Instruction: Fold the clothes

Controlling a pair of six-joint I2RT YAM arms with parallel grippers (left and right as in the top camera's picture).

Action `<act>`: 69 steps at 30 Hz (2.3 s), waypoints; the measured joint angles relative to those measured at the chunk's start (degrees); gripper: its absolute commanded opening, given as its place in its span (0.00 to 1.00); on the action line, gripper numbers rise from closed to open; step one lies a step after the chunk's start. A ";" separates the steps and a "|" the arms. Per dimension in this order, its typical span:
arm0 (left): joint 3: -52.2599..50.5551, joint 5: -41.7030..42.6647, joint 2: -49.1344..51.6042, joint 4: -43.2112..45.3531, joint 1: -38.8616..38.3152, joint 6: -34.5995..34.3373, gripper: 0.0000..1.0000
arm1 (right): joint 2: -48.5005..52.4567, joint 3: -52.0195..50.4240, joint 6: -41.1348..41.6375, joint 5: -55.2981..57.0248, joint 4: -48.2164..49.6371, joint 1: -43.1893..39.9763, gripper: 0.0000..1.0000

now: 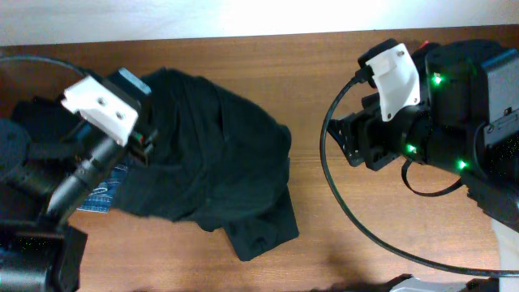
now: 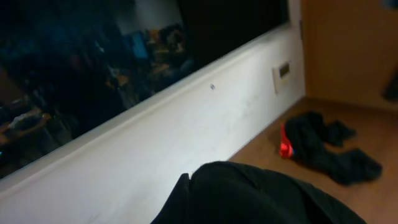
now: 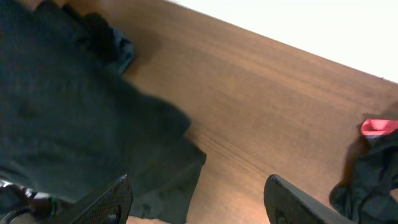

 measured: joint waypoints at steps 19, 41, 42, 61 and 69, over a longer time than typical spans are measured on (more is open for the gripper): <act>8.61 -41.88 22.77 15.13 -11.15 -16.35 0.00 | 5.62 0.00 0.66 -3.04 0.98 0.00 0.80; 23.91 -96.74 36.48 44.52 -20.94 21.70 0.00 | 16.63 -0.46 -2.56 -14.12 12.33 0.00 0.82; 24.55 -97.09 36.48 44.74 -20.94 21.92 0.00 | 16.63 -0.68 -2.23 -15.50 13.35 0.00 0.83; 30.77 -98.68 36.48 45.53 -20.94 23.17 0.00 | 22.53 -20.24 64.17 -43.76 54.69 0.33 0.99; 30.80 -98.20 36.48 45.53 -20.94 23.17 0.00 | 22.64 -24.06 89.48 -47.52 75.91 3.45 0.99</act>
